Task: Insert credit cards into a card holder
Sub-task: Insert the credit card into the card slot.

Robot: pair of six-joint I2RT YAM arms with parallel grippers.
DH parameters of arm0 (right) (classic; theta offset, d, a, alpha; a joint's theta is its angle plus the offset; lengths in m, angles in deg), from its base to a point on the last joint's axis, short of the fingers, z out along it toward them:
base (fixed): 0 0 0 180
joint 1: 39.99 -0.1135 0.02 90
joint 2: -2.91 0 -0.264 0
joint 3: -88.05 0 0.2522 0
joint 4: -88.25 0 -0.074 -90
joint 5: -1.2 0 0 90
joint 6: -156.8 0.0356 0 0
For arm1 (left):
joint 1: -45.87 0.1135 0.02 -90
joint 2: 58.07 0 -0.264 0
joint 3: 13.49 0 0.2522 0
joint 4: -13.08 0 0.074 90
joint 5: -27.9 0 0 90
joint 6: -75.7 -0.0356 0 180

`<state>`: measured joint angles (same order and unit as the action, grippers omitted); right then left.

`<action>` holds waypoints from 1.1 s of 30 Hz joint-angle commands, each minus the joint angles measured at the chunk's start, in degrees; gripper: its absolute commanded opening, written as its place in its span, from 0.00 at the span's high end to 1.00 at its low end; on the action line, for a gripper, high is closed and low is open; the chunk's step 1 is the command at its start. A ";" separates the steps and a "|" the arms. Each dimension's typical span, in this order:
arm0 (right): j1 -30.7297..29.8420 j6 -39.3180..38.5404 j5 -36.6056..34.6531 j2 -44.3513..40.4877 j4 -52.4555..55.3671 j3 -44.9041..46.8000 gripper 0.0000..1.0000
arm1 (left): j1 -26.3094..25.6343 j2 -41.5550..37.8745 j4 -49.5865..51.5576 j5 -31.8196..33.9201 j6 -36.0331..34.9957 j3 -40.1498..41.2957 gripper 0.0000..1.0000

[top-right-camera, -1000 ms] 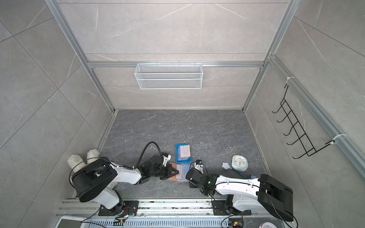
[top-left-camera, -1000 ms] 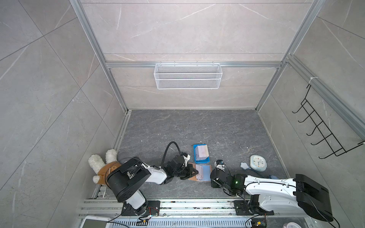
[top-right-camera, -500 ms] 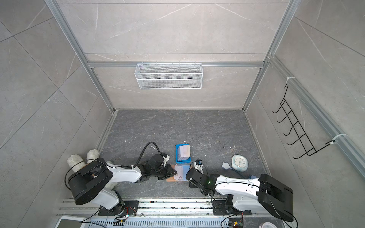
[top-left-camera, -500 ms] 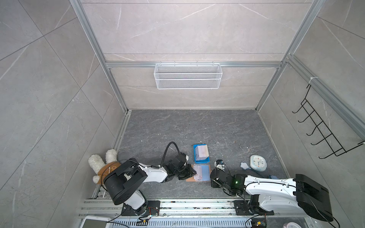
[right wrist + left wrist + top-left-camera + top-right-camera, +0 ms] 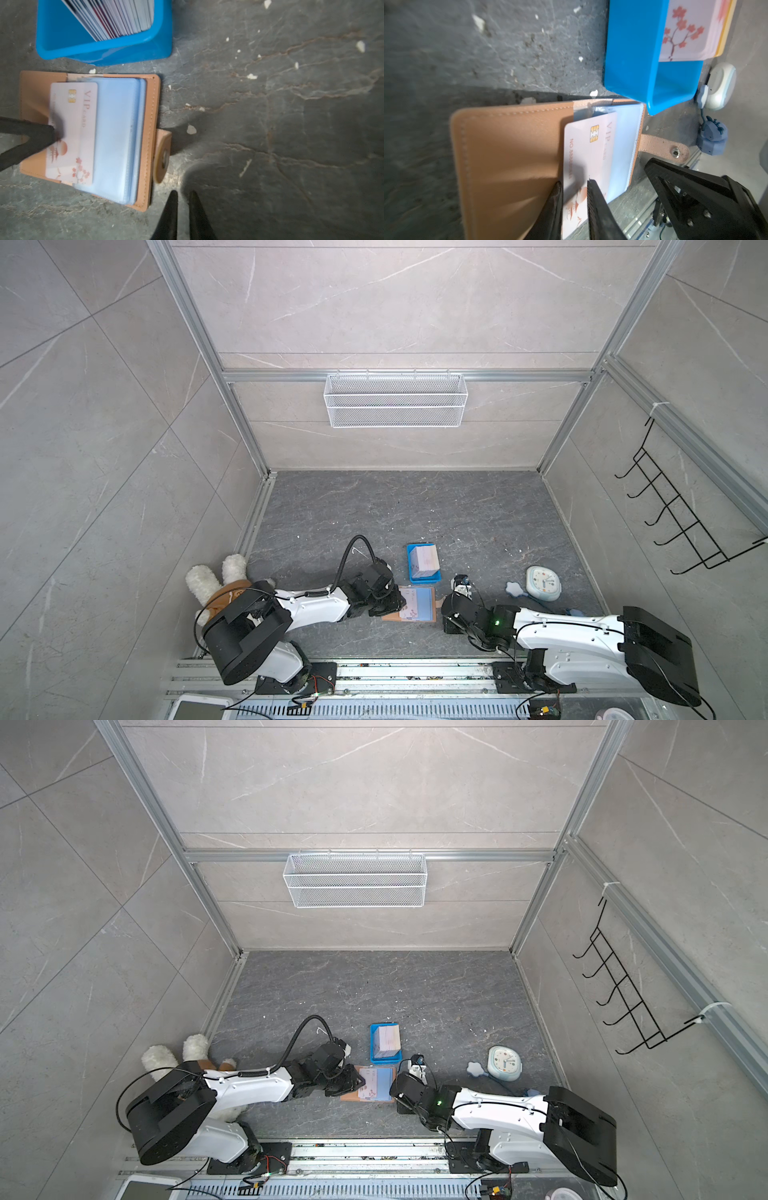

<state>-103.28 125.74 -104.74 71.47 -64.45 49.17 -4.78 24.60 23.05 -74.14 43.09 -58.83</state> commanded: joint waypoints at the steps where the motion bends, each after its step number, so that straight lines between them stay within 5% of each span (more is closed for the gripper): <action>1: -0.30 0.56 -1.70 0.04 1.88 -1.57 0.79 | -0.24 -1.73 4.96 2.39 -2.96 -1.14 0.76; 10: -0.29 -0.04 -3.12 -4.36 5.03 -2.49 0.70 | -0.24 -2.16 3.79 2.53 -3.21 -0.90 0.78; 33: 3.19 -2.83 -0.79 -3.97 4.68 -3.52 0.70 | -0.63 -0.85 9.35 5.52 -5.94 -5.85 0.79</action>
<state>-100.96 124.36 -106.75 67.62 -59.16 45.78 -4.96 23.99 31.75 -69.65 37.51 -63.70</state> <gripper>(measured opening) 0.300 0.209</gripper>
